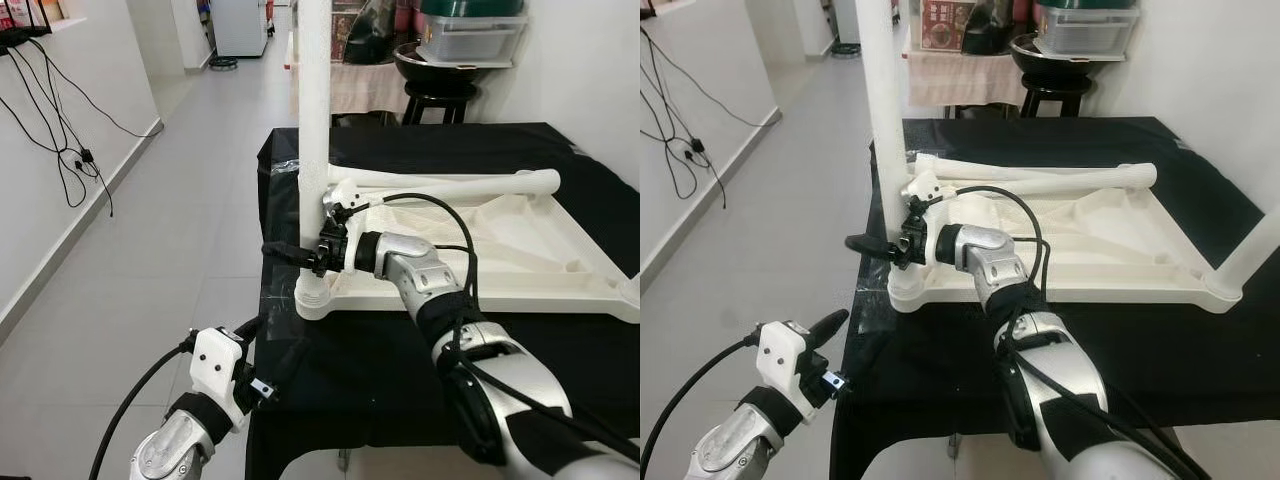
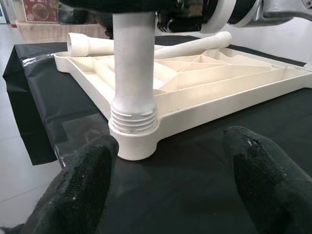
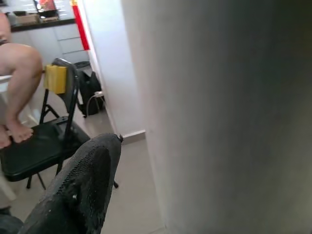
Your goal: Building children table
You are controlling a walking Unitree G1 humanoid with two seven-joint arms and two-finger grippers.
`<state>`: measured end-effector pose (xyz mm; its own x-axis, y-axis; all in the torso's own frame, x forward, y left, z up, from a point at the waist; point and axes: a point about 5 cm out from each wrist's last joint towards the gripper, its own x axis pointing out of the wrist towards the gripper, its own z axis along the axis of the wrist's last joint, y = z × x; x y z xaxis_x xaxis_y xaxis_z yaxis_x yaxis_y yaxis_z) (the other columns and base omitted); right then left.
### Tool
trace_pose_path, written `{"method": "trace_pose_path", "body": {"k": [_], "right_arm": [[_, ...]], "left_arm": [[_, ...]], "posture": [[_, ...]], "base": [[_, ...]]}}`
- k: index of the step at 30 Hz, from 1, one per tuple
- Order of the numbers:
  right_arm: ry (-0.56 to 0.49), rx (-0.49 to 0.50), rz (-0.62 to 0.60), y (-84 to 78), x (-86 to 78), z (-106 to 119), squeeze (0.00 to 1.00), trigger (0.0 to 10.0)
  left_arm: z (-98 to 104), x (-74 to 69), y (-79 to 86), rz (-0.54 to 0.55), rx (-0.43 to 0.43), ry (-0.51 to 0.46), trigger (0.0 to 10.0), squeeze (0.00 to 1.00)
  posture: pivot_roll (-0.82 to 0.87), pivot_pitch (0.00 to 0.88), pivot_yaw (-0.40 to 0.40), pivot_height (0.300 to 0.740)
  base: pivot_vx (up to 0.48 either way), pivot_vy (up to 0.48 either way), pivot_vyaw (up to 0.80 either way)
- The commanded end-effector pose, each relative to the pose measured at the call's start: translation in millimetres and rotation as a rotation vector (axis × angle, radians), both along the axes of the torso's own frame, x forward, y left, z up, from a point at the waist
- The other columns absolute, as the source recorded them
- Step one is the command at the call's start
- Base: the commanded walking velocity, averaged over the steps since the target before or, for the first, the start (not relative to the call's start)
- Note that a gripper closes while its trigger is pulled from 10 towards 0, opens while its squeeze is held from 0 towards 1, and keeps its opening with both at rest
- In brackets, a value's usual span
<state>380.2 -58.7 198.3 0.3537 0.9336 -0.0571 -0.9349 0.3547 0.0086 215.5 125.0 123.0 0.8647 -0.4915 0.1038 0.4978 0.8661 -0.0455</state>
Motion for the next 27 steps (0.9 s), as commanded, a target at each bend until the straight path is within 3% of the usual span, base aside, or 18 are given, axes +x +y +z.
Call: {"method": "trace_pose_path", "body": {"k": [1, 2, 7, 8, 10, 12, 13, 15, 16, 17, 19, 20, 21, 23, 27], "right_arm": [[-0.005, -0.001, 0.082, 15.8, -4.1, 3, 0.0, 6.4], [-0.003, -0.004, 0.093, 15.2, -3.7, 4, 0.0, 0.0], [0.0, 0.002, 0.089, 8.9, -2.2, 4, 0.0, 0.0], [-0.034, -0.032, 0.05, -1.9, -0.9, -1, 0.0, 0.0], [-0.047, -0.046, 0.035, -6.4, -0.5, -2, 0.0, 0.0], [-0.058, -0.067, -0.092, -21.5, 2.4, -9, 0.0, 0.0], [-0.058, -0.067, -0.092, -21.5, 2.4, -9, 0.0, 0.0], [-0.056, -0.066, -0.204, -28.6, 3.9, -15, 0.0, 0.0], [-0.044, -0.052, -0.521, -36.0, 10.7, -20, 0.0, 0.0], [-0.044, -0.052, -0.521, -36.0, 10.7, -20, 0.0, 0.0], [-0.01, -0.059, -0.803, -36.0, -19.2, -48, 0.0, 0.0], [-0.01, -0.059, -0.803, -36.0, -19.2, -48, 0.0, 0.0], [0.003, -0.061, -0.814, -27.7, -37.6, -58, 0.0, 0.0], [0.008, -0.058, -0.772, -23.4, -45.2, -62, 0.0, 0.0], [-0.009, -0.076, -0.721, -21.4, -44.0, -61, 0.0, 0.0]], "left_arm": [[-5, -1.7, -0.7, -0.012, -0.003, 0.03, 10.0, 0.0], [-5, -2.5, -1.3, -0.017, -0.004, 0.032, 10.0, 0.0], [-5, -4.3, -2.0, -0.023, -0.009, 0.036, 10.0, 0.0], [-4, -5.6, -2.1, -0.027, -0.014, 0.038, 10.0, 0.0], [-4, -6.0, -2.1, -0.028, -0.016, 0.039, 10.0, 0.0], [-3, -7.0, -1.2, -0.03, -0.02, 0.04, 10.0, 0.0], [-3, -7.0, -1.2, -0.03, -0.02, 0.04, 10.0, 0.0], [-2, -7.8, -0.3, -0.03, -0.022, 0.04, 10.0, 0.0], [-1, -8.1, 0.8, -0.026, -0.021, 0.039, 10.0, 0.0], [-1, -8.1, 0.8, -0.026, -0.021, 0.039, 10.0, 0.0], [0, -8.4, 2.9, -0.016, -0.026, 0.038, 10.0, 0.0], [0, -8.4, 2.9, -0.016, -0.026, 0.038, 10.0, 0.0], [1, -8.2, 3.8, -0.011, -0.025, 0.037, 10.0, 0.0], [1, -7.8, 3.9, -0.009, -0.027, 0.038, 10.0, 0.0], [0, -6.4, 4.5, -0.014, -0.033, 0.044, 10.0, 0.0]], "posture": [[0.08, 0.0, -0.049, 0.74], [0.08, 0.0, -0.051, 0.74], [0.07, 0.0, -0.048, 0.74], [0.06, 0.0, -0.041, 0.74], [0.06, 0.0, -0.041, 0.74], [0.04, 0.015, -0.042, 0.74], [0.04, 0.015, -0.042, 0.74], [0.04, 0.016, -0.045, 0.74], [0.04, 0.028, -0.052, 0.74], [0.04, 0.028, -0.052, 0.74], [0.04, 0.038, -0.041, 0.74], [0.04, 0.038, -0.041, 0.74], [0.02, 0.036, -0.025, 0.74], [0.01, 0.032, -0.025, 0.74], [0.02, 0.031, -0.031, 0.74]], "base": [[0.0, 0.0, 0.0], [0.0, 0.0, 0.0], [0.0, 0.0, 0.0], [0.0, 0.0, 0.0], [0.0, 0.0, 0.0], [0.0, 0.0, 0.0], [0.0, 0.0, 0.0], [0.0, 0.0, 0.0], [0.0, 0.0, 0.0], [0.0, 0.0, 0.0], [0.0, 0.0, 0.0], [0.0, 0.0, 0.0], [0.0, 0.0, 0.0], [0.0, 0.0, 0.0], [0.0, 0.0, 0.0]]}}
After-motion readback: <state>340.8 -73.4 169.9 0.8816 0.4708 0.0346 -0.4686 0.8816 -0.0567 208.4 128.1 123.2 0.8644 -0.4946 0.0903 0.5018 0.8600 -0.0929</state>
